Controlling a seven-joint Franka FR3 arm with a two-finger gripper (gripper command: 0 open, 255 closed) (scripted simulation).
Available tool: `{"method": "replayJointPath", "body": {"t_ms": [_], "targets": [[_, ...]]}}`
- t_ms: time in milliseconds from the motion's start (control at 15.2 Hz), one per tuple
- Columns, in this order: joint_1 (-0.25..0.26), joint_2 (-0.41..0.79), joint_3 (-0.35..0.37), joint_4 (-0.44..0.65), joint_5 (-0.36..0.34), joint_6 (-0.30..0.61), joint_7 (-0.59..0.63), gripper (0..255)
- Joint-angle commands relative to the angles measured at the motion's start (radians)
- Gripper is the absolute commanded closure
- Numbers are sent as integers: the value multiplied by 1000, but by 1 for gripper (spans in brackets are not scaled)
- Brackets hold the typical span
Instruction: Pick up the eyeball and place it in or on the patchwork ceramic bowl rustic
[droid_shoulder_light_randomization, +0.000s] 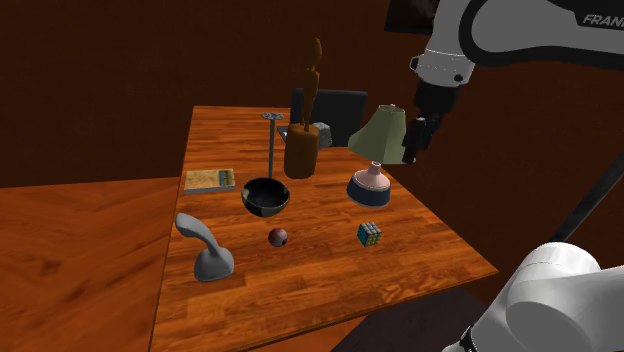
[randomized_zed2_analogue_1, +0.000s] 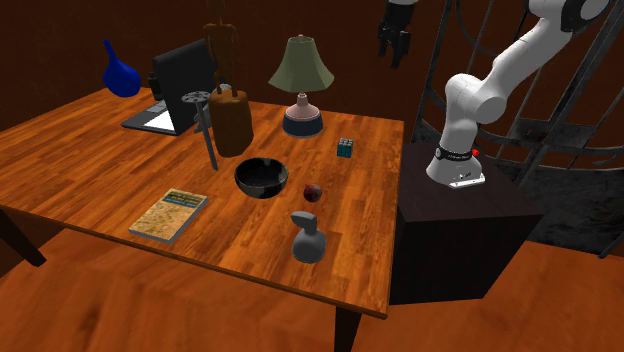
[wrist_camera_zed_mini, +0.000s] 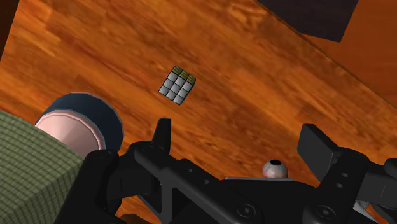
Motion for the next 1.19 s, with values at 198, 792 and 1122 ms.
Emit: {"method": "replayJointPath", "body": {"t_ms": [198, 792, 1122], "targets": [[10, 60, 17, -36, 17, 88, 20, 0], [36, 297, 70, -75, 56, 347, 76, 0], [48, 459, 101, -52, 63, 476, 106, 0]]}}
